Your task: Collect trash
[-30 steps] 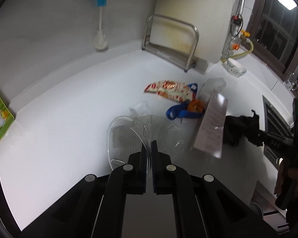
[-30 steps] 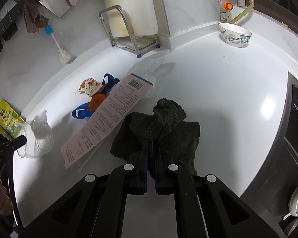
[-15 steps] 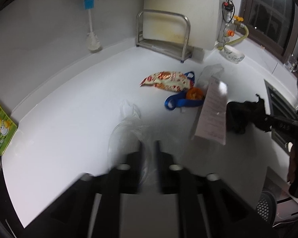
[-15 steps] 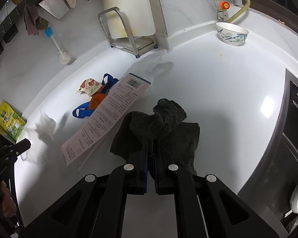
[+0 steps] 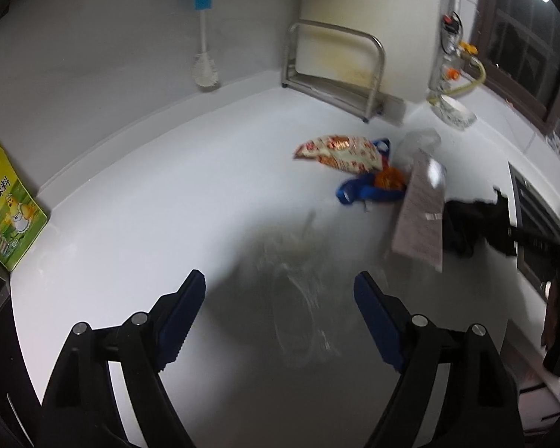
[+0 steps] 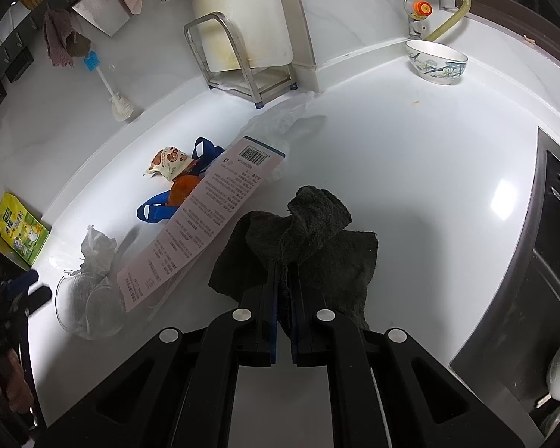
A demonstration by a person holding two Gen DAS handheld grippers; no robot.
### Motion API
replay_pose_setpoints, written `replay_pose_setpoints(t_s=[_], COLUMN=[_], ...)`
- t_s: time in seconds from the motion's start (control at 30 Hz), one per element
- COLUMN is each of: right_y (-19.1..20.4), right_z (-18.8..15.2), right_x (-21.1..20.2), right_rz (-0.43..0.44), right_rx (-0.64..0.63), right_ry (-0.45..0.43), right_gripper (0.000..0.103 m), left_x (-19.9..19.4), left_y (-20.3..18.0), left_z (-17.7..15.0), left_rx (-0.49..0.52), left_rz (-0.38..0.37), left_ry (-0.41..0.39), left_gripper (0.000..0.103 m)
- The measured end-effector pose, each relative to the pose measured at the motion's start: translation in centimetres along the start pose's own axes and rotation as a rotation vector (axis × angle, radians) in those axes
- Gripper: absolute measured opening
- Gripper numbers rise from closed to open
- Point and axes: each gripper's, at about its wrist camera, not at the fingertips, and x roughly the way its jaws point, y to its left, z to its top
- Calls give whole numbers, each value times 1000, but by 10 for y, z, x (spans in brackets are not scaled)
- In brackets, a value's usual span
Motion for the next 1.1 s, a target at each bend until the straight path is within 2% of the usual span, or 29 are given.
replay_pose_setpoints(t_s=[0.1, 0.2, 0.5, 0.57, 0.7, 0.77, 0.83, 1.1], right_y=[0, -1, -5, -5, -4, -4, -4, 0], right_z=[1, 2, 2, 2, 2, 2, 1, 4], right_x=[2, 4, 6, 7, 8, 8, 8, -2], right_rz=[-1, -2, -10, -12, -12, -12, -12, 1], right_rx=[1, 5, 20, 20, 20, 20, 19, 18], right_ry=[3, 5, 4, 5, 4, 4, 4, -20], right_gripper=[5, 5, 5, 5, 5, 5, 5, 5], left_x=[10, 31, 85, 92, 103, 102, 95, 38], left_y=[5, 5, -10, -9, -5, -4, -2, -3], left_z=[18, 32, 33, 33, 34, 35, 37, 76], left_rx=[-17, -22, 47, 40, 15, 19, 8, 9], left_rz=[-26, -42, -30, -37, -79, -91, -101, -87], left_ry=[17, 71, 246, 273, 325, 318, 301, 107], left_gripper=[81, 82, 82, 77, 42, 27, 22, 20])
